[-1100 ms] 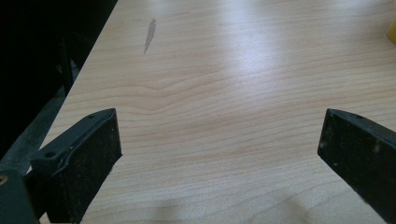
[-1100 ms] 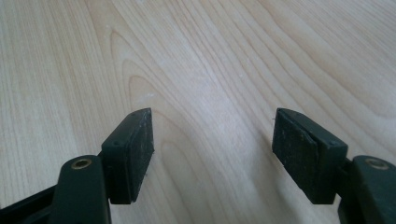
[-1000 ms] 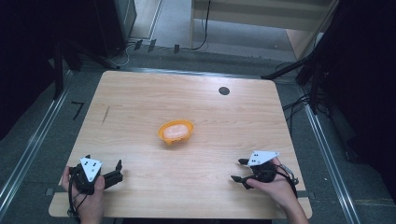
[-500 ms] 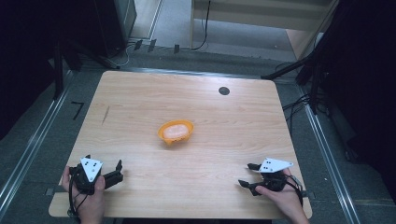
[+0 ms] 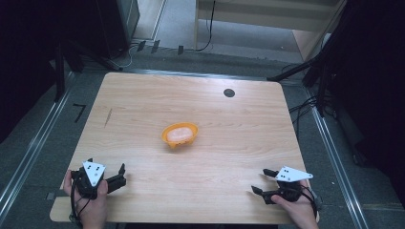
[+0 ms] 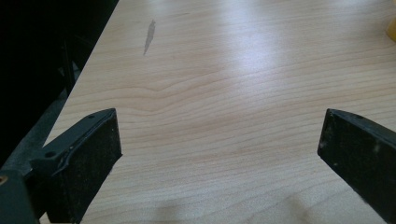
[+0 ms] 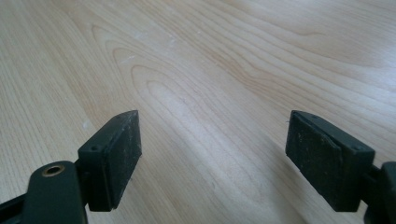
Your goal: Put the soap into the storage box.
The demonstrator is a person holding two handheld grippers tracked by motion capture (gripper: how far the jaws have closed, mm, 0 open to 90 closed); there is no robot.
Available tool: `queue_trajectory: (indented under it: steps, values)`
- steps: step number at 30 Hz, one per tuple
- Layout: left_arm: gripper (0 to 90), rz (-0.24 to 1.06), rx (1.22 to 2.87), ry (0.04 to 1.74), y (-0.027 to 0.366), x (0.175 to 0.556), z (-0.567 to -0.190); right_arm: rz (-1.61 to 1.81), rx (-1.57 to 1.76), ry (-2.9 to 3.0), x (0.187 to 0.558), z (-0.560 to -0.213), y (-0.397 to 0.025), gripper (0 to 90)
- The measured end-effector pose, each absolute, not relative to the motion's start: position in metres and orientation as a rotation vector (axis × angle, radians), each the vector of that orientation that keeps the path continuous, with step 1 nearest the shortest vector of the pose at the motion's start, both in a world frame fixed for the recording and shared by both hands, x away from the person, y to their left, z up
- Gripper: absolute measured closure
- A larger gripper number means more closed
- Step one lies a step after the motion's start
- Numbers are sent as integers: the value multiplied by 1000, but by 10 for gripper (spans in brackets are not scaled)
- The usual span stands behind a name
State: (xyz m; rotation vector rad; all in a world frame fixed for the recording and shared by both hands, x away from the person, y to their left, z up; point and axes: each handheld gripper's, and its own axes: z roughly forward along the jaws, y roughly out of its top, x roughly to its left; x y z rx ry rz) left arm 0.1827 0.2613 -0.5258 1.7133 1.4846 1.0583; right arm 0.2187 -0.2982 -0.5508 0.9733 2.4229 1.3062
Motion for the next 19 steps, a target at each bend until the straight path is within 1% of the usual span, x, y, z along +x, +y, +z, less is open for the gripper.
queue_trajectory:
  steps: [10,19]
  values:
    - [0,1062,1737,1471,259,183,-526,1341,1053,2303,208,-550,-313,142]
    - [0,1055,1738,1474,259,183,-526,1340,1060,2277,205,-550,-313,139]
